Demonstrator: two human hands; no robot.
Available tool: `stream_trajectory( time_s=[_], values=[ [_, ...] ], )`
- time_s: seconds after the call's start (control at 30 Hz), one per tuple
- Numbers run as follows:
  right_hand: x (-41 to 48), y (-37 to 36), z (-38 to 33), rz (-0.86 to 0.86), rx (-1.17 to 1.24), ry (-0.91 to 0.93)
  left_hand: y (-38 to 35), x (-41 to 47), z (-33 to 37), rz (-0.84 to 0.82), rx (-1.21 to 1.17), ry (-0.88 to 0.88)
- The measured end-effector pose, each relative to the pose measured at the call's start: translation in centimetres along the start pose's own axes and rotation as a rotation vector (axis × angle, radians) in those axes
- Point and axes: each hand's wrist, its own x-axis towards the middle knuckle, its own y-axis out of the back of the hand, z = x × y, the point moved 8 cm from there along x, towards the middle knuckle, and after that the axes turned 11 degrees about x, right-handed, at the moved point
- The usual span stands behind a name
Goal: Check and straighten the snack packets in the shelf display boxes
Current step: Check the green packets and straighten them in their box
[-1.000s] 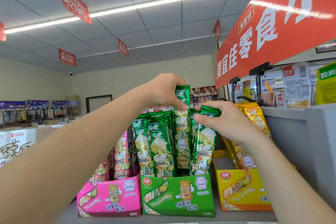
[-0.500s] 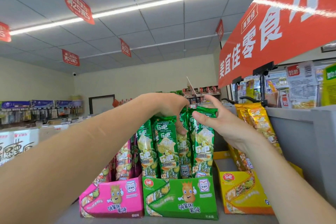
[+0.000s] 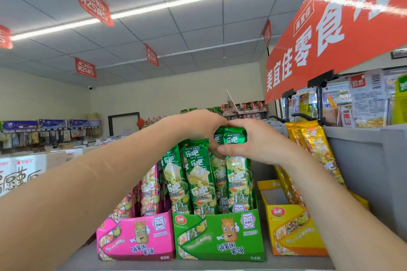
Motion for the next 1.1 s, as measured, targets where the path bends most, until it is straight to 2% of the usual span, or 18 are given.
stream_trajectory(
  time_s=[0.17,0.43,0.6,0.73,0.9,1.03,1.1],
  values=[
    [-1.7,1.1,0.6,-0.072,-0.032,-0.126,-0.1,-1.0,-0.4,-0.066,-0.268,0.05],
    [-3.0,2.7,-0.2,-0.074,-0.132,-0.125,0.2,-3.8,-2.0,-0.171,-0.527,0.066],
    [-2.2,2.9,-1.5,-0.233,-0.223,-0.191,1.3,-5.8,-0.8,-0.166,-0.464,0.054],
    [0.4,3.1,-3.4,-0.182,-0.222,-0.148,0.9,-6.2,0.1,-0.213,-0.302,-0.005],
    [0.8,0.1,-1.8,-0.466,-0.227,-0.213,0.7,-5.8,0.4,-0.232,-0.238,-0.002],
    [-0.2,2.3,0.2,-0.426,-0.205,-0.219,0.8,-5.4,-0.2,-0.202,-0.234,0.018],
    [-0.4,3.1,1.0,-0.381,-0.107,-0.212,1.0,-5.1,-0.7,-0.199,-0.252,0.038]
  ],
)
